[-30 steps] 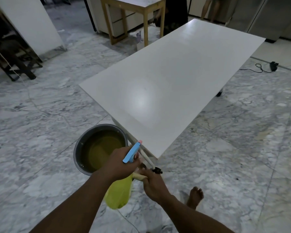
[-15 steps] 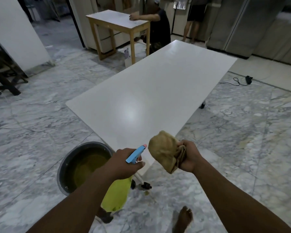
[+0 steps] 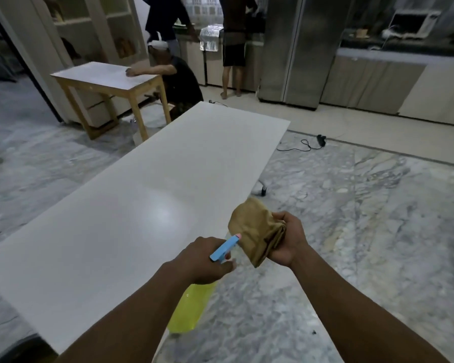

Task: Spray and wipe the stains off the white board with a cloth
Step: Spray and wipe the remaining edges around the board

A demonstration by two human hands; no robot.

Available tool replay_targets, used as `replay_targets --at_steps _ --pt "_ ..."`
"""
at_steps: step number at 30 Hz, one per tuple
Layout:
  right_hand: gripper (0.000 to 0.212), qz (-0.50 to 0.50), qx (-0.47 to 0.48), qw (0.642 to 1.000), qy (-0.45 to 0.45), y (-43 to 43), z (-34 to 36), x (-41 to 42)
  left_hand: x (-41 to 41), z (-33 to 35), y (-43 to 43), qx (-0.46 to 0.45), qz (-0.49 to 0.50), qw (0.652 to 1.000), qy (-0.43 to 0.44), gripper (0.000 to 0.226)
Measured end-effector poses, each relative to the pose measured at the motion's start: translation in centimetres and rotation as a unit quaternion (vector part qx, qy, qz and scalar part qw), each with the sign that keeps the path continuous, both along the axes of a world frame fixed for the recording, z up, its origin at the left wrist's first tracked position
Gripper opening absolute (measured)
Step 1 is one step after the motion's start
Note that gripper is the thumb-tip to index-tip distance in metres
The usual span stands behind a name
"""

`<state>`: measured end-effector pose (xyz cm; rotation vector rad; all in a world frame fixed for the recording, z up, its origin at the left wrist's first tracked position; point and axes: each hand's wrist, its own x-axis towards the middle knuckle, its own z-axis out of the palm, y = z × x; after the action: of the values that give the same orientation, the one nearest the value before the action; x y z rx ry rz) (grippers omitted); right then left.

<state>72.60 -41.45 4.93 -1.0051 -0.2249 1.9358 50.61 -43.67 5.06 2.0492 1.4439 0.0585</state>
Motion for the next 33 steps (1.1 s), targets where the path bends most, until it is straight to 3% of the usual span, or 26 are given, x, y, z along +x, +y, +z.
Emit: replay_targets --at_steps 14,20,28,33 --pt "0.046 -0.085 0.004 0.994 -0.064 18.9 2.3 12.9 13.7 2.0 21.7 0.041 -0.055 0.998 -0.014 0.018" --pt "0.042 -0.098 -0.044 0.986 -0.131 30.5 0.5 16.7 16.7 1.7 34.4 0.045 -0.046 0.997 -0.045 0.023" --pt "0.042 -0.106 -0.087 0.974 -0.182 43.9 -1.6 21.6 20.4 2.5 48.1 0.03 -0.054 0.998 -0.023 0.03" --pt "0.04 -0.102 -0.092 0.963 -0.233 56.4 -4.4 25.2 23.0 2.3 57.1 0.021 -0.023 0.999 -0.036 0.031"
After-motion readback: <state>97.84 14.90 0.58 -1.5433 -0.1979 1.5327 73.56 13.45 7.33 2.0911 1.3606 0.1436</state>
